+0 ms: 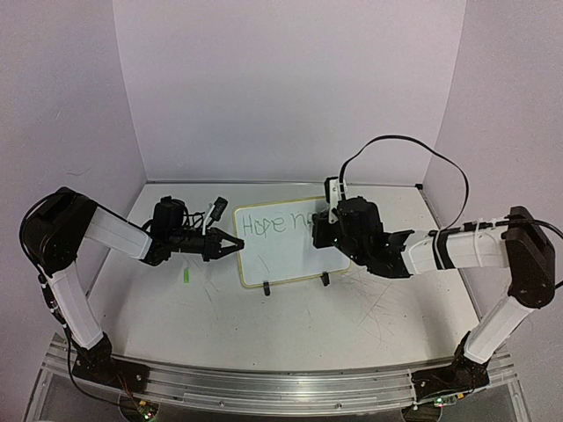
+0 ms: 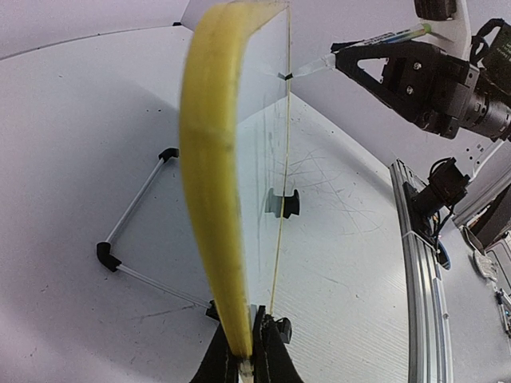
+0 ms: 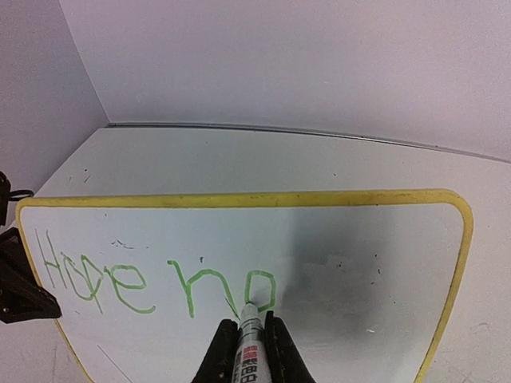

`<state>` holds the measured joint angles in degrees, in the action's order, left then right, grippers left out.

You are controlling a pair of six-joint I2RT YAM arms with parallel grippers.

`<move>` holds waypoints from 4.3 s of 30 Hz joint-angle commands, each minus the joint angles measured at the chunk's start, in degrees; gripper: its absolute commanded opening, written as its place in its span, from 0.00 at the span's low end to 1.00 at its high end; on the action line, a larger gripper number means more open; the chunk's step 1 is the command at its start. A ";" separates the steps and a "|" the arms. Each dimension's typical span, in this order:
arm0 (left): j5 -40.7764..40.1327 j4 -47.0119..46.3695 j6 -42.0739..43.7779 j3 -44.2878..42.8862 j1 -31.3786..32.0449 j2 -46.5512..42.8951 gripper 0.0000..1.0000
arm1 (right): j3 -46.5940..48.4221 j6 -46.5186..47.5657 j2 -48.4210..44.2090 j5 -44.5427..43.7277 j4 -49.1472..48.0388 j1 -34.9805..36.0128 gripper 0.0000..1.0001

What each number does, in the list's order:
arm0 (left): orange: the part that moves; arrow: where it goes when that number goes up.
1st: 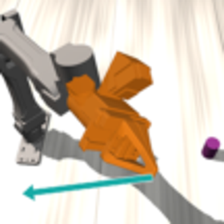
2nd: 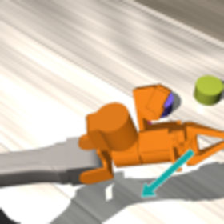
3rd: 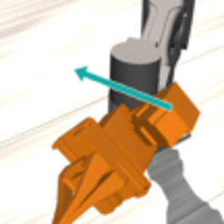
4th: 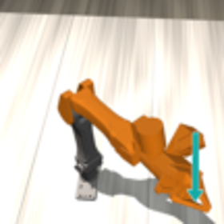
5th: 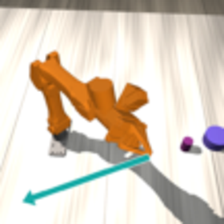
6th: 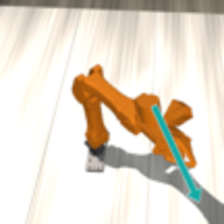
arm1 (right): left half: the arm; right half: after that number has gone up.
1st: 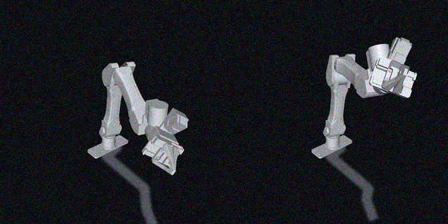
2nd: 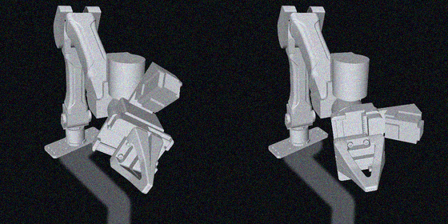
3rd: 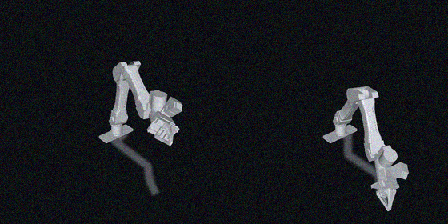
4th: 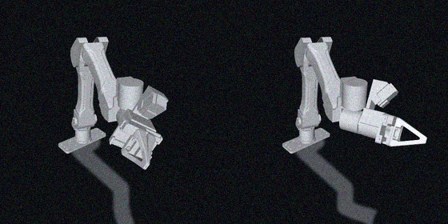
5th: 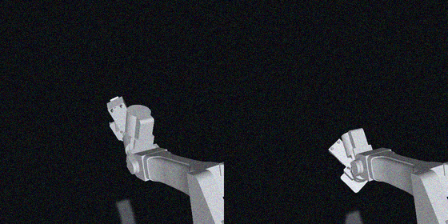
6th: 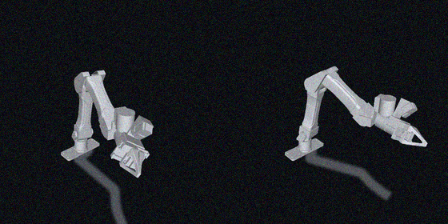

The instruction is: Write a sentence on the whiteboard

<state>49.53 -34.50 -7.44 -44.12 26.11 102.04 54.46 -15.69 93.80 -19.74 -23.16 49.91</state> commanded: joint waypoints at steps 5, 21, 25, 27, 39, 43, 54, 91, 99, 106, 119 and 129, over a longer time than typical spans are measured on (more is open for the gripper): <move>-6.73 2.22 4.35 -0.46 -0.51 -0.57 0.00 | -2.00 -1.06 -0.74 -1.75 1.82 -0.57 0.00; -6.82 2.30 4.45 -0.58 -0.45 -0.53 0.00 | -1.06 2.51 -3.91 -5.09 1.56 -0.59 0.00; -6.82 2.39 4.45 -0.50 -0.38 -0.53 0.00 | -3.92 4.12 -8.92 2.87 -3.39 -0.62 0.00; -6.89 2.37 4.44 -0.45 -0.44 -0.55 0.00 | -4.97 4.22 -11.23 5.09 -4.16 -0.85 0.00; -8.02 2.66 4.90 -0.38 -0.27 -0.75 0.00 | -4.53 6.53 -10.24 4.72 0.29 -2.12 0.00; -8.18 2.94 5.10 -0.58 -0.27 -0.55 0.00 | -3.97 7.05 -9.66 4.12 1.06 -2.13 0.00; -8.49 3.48 5.40 -1.13 -0.27 0.19 0.00 | -2.53 8.12 -7.69 4.74 1.80 -1.84 0.00; -11.73 4.37 5.77 -1.00 0.34 -0.26 0.00 | -0.89 9.12 -7.00 2.23 4.26 -1.31 0.00; -11.99 4.52 6.04 -1.41 0.61 0.38 0.00 | -1.61 9.32 -7.12 1.45 1.92 -1.45 0.00; -11.76 4.88 6.38 -1.58 0.61 0.35 0.00 | -0.23 11.16 -5.91 0.71 0.94 -1.42 0.00; -11.87 5.15 6.65 -1.76 0.63 0.36 0.00 | 1.48 10.76 -4.06 -0.76 -0.57 -2.33 0.00; -11.83 5.32 6.82 -1.72 0.63 0.31 0.00 | 2.22 10.38 -2.76 -0.82 0.02 -2.71 0.00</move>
<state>47.64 -32.75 -5.82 -44.99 27.35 101.62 54.15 -5.76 90.20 -19.16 -21.83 47.57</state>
